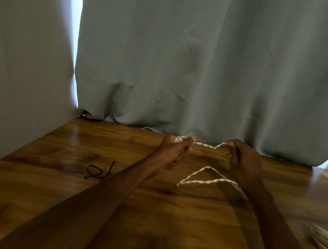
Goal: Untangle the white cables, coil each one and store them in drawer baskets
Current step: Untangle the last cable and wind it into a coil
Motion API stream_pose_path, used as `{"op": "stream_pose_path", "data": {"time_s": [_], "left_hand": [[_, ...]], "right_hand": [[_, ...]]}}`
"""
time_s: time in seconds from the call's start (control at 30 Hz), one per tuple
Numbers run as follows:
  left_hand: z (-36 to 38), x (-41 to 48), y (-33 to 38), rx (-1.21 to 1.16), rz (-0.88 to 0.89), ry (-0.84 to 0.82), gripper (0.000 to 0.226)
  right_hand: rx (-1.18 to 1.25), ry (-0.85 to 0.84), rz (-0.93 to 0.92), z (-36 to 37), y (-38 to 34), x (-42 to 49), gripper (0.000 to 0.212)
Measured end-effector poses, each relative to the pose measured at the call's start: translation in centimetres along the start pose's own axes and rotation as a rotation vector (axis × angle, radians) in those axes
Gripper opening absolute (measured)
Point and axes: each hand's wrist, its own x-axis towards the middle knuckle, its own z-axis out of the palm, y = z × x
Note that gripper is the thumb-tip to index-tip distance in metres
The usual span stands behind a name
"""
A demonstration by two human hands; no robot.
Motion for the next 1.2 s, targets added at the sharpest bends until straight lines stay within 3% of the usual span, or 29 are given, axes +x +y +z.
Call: {"op": "stream_pose_path", "data": {"time_s": [0.17,0.3,0.4,0.5,0.63,0.77,0.97,1.1,1.2], "left_hand": [[1.1,-1.3,0.5,0.188,-0.100,-0.267,0.049],[1.8,-1.7,1.4,0.116,-0.278,-0.578,0.059],[2.2,-1.6,2.5,-0.044,-0.326,-0.817,0.060],[2.3,-1.3,3.1,-0.275,-0.322,-0.921,0.056],[1.3,-0.5,3.2,-0.635,-0.233,-0.812,0.029],[-0.3,0.4,2.8,-0.847,-0.172,-0.508,0.035],[-0.7,1.4,1.5,-0.778,-0.137,-0.078,0.037],[-0.4,1.5,0.9,-0.630,-0.133,0.037,0.018],[0.1,1.6,0.6,-0.433,-0.090,0.169,0.021]], "right_hand": [[0.134,0.226,-0.055,-0.9,-1.6,0.2,0.024],[0.100,0.305,-0.031,-0.8,-1.6,0.3,0.026],[0.004,0.213,-0.008,-0.4,-0.6,0.3,0.024],[-0.045,-0.091,-0.034,0.6,-0.1,0.2,0.022],[-0.024,-0.326,-0.138,1.5,-1.1,0.0,0.017],[-0.034,-0.618,-0.151,2.0,-3.3,-0.8,0.016],[-0.112,-0.642,-0.219,2.6,-7.1,-2.3,0.021],[-0.081,-0.658,-0.211,1.9,-8.3,-2.2,0.026],[0.026,-0.697,-0.145,1.2,-8.6,-2.1,0.019]]}}
